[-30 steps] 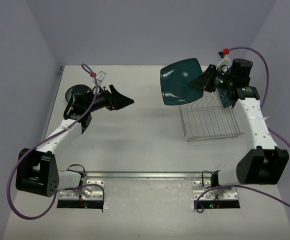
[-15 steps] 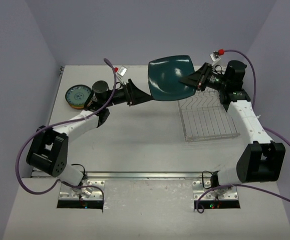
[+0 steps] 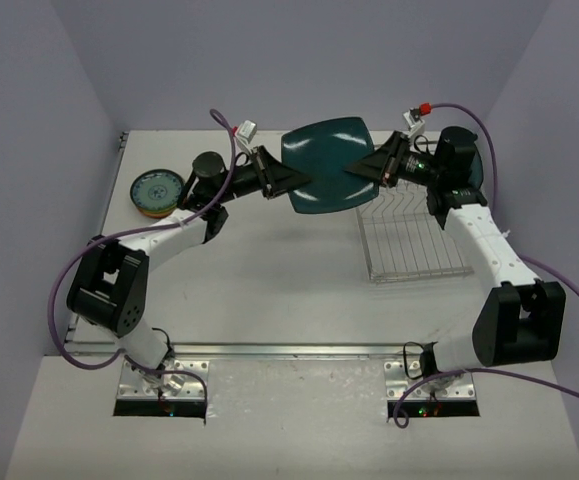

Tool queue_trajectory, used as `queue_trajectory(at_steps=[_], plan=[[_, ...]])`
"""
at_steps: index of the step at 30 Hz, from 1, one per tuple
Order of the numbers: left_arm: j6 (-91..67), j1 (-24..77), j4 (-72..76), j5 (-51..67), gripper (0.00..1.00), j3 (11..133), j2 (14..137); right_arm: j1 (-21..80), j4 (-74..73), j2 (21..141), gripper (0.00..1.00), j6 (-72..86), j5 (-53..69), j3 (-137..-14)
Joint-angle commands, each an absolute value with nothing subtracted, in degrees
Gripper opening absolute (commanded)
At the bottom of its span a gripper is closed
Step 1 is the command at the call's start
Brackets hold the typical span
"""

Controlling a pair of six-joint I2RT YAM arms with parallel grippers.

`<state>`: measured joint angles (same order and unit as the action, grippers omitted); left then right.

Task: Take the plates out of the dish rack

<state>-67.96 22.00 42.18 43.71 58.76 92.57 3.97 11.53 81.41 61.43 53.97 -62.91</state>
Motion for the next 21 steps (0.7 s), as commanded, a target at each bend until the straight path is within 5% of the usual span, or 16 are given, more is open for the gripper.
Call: queue_trajectory(at_steps=[1, 5, 13, 21], plan=[[-65.8, 21.1, 44.3, 45.9, 0.00, 60.1, 91.5, 4.5, 14.6, 79.7, 0.40, 66.3, 55.6, -63.5], [-55.2, 14.8, 27.9, 51.0, 0.00, 66.2, 92.7, 2.9, 1.3, 79.6, 0.96, 57.9, 51.7, -66.9], [-24.5, 0.9, -8.4, 54.1, 0.00, 83.4, 104.6, -7.1, -3.3, 80.2, 0.99, 53.4, 52.0, -67.9], [-16.7, 0.3, -22.7, 53.4, 0.00, 100.3, 122.4, -10.1, -5.7, 79.6, 0.99, 51.1, 53.4, -67.2]])
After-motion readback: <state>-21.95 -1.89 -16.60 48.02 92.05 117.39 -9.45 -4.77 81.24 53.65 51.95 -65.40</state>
